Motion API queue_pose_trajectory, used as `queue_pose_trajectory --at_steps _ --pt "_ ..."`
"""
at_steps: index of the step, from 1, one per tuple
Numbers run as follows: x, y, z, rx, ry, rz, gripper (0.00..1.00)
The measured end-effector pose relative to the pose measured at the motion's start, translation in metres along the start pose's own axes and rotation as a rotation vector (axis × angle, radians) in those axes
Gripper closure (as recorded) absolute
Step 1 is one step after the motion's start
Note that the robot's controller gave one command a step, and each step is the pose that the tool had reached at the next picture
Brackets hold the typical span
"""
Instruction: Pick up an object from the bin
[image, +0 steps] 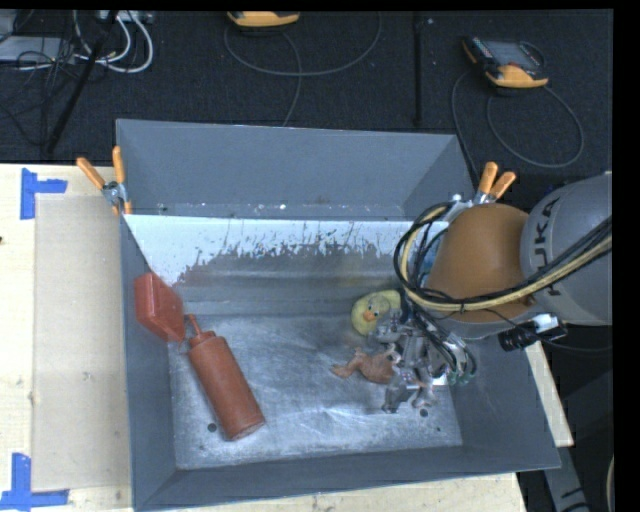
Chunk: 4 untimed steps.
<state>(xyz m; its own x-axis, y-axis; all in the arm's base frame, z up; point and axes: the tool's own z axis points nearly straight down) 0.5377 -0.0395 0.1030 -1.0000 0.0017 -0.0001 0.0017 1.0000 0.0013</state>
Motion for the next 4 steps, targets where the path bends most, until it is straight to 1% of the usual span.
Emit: queue_pose_trajectory --at_steps 1,2,3,4 --pt "-0.022 -0.014 0.003 0.001 -0.001 -0.03 0.0" --pt "0.005 -0.022 0.032 0.001 -0.008 0.115 0.0" --pt "-0.017 -0.033 0.03 0.0 -0.008 0.0 1.0" --pt "-0.017 -0.033 0.03 0.0 -0.007 0.0 1.0"
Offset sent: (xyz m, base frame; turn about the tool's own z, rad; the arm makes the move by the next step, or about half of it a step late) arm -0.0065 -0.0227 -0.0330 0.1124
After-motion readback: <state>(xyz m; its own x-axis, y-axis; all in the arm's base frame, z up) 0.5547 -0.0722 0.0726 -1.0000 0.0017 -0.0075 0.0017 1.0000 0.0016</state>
